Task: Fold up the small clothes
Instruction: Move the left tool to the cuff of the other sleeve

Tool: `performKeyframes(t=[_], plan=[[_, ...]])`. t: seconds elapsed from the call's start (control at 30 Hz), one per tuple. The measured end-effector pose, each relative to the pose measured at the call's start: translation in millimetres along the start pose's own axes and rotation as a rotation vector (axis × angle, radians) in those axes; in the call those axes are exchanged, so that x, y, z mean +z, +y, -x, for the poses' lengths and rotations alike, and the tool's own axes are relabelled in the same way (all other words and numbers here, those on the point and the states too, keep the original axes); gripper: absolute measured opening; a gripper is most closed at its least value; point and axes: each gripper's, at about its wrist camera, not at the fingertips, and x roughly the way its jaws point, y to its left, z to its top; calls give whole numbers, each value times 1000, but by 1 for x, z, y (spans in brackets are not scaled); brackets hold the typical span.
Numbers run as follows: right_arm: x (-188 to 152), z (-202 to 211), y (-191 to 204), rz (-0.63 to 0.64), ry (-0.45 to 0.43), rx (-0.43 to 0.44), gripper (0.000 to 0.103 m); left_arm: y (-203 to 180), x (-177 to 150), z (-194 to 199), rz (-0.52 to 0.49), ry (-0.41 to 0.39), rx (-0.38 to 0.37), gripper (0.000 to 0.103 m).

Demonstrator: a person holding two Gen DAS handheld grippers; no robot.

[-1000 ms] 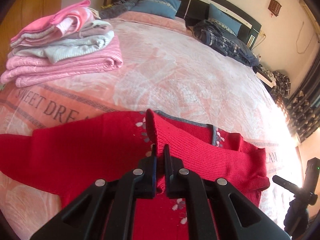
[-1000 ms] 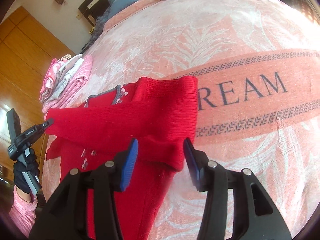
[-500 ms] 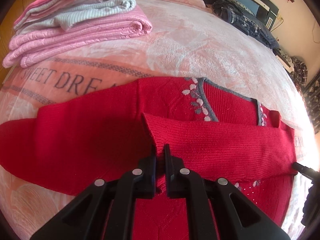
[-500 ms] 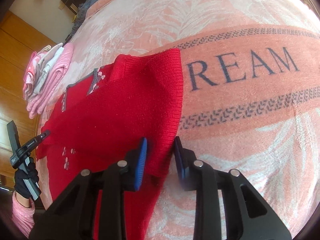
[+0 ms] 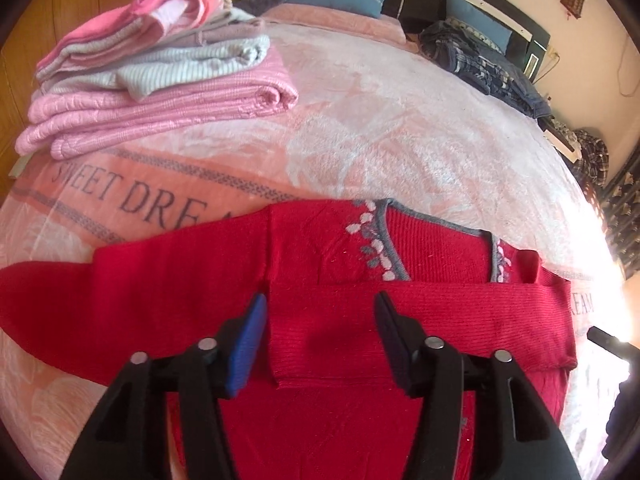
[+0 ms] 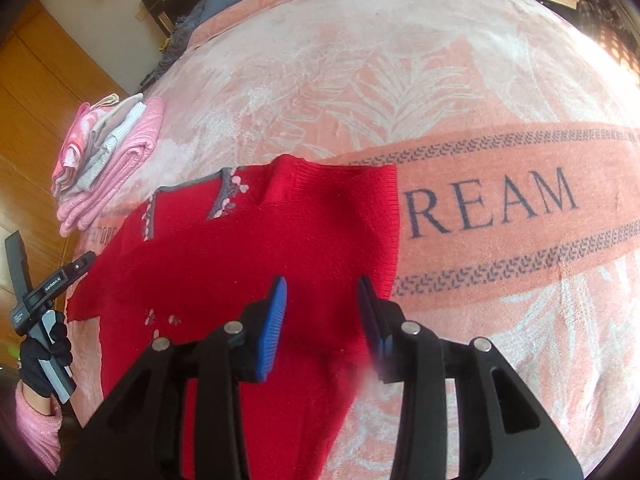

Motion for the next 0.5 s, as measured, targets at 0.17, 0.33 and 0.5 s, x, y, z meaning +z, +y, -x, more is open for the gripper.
performKeyframes(t=[0.17, 0.33, 0.5], plan=[[-2, -22, 16, 10, 51, 3, 38, -18, -11, -21, -29, 84, -33, 64], [-10, -39, 9, 3, 95, -40, 36, -14, -28, -49, -21, 151, 0, 64], [-15, -47, 5, 4, 88, -36, 36, -13, -34, -58, -57, 142, 12, 66]])
